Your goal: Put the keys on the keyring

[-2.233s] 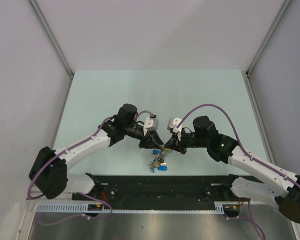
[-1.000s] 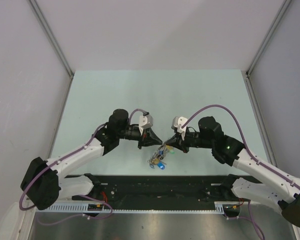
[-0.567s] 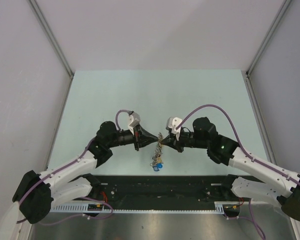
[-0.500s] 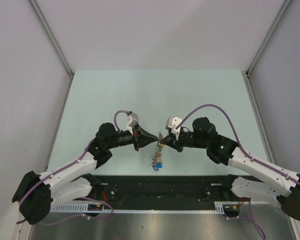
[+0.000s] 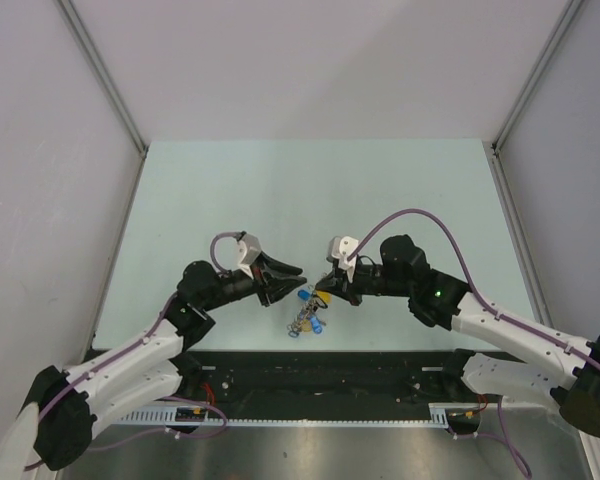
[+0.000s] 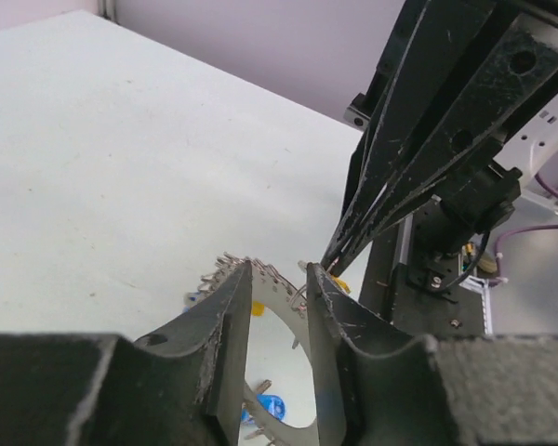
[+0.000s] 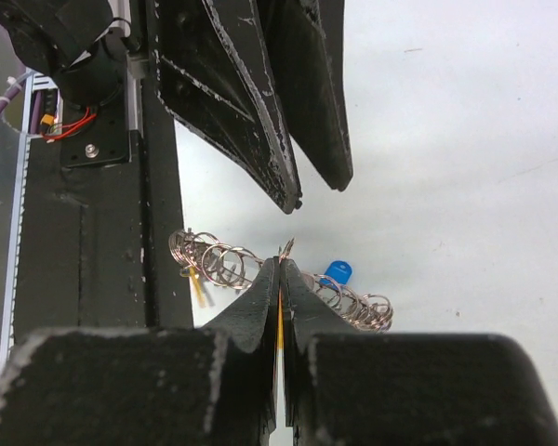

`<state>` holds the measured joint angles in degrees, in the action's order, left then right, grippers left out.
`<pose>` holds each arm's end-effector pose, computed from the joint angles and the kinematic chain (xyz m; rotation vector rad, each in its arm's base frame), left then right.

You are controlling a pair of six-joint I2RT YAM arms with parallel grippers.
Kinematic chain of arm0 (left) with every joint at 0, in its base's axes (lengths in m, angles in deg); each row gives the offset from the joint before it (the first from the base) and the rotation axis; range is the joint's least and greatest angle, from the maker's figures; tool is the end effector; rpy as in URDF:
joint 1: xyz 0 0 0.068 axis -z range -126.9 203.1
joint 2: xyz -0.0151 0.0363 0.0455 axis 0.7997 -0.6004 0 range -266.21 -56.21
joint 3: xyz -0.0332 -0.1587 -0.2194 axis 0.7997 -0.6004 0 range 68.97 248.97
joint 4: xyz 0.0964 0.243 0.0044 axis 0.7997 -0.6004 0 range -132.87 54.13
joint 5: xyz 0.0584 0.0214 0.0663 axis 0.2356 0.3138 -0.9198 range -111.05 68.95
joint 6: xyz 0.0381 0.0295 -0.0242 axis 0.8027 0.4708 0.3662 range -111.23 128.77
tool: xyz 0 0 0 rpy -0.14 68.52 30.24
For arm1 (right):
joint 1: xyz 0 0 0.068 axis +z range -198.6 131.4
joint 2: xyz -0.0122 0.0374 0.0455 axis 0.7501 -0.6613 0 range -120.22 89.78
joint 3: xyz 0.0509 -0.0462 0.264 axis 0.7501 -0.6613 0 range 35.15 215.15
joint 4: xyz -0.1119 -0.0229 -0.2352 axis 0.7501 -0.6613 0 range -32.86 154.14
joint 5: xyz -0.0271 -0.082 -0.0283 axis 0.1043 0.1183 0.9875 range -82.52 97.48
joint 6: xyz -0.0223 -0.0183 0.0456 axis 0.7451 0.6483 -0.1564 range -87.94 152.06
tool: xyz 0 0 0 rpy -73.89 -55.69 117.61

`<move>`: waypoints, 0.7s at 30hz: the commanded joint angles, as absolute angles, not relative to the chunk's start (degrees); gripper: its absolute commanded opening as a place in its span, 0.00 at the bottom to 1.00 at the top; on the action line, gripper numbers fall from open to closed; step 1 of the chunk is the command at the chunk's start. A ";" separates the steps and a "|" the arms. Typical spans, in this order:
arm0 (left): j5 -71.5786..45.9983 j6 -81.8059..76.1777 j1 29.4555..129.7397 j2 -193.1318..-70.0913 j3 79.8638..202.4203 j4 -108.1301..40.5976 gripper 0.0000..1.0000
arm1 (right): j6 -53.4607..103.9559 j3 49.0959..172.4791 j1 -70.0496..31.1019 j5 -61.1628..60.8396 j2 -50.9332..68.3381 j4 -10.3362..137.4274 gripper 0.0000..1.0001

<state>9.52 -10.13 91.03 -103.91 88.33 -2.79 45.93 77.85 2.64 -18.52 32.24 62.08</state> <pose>0.1394 -0.1314 0.2539 0.7117 1.4560 -1.1765 0.1330 0.1906 0.3005 -1.2964 1.4264 0.8666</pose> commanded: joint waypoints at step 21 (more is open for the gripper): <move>31.68 45.41 90.71 -122.91 122.67 -63.02 0.45 | 49.90 80.50 2.64 -21.26 32.57 59.75 0.00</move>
